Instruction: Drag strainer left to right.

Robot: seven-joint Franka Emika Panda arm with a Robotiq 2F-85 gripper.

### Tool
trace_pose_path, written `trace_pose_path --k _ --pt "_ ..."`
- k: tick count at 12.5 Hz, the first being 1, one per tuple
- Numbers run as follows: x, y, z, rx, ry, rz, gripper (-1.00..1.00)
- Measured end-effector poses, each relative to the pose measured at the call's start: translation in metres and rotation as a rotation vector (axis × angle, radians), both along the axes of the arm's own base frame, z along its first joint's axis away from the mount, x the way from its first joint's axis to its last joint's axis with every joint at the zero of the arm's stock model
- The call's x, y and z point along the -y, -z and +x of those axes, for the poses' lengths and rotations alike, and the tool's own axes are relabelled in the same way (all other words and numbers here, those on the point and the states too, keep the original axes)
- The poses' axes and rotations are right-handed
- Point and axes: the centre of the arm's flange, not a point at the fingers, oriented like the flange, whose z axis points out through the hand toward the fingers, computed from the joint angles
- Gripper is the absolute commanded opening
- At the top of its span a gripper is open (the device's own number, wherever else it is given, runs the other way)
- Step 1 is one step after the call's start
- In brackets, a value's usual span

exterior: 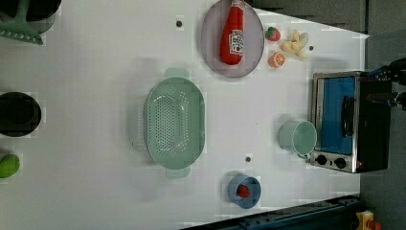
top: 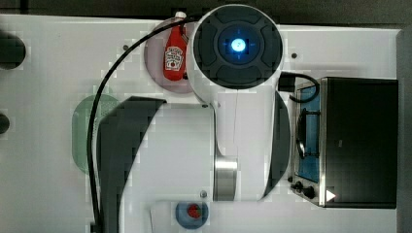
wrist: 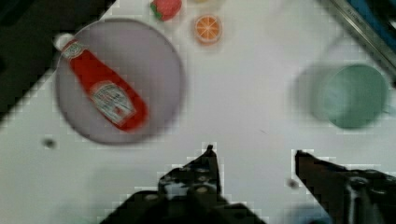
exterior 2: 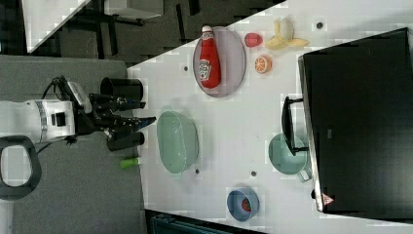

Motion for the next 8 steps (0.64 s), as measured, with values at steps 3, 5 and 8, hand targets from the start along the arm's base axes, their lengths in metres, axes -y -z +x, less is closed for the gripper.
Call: trace_pose_path --k 3,5,8 --pt "0.017 -0.017 -0.14 -0.211 0.033 -0.013 0.99" --pt "0.02 -0.073 -0.19 -0.058 0.036 -0.011 1.0" --pt "-0.005 -0.155 -0.222 0.203 -0.009 -0.015 1.0"
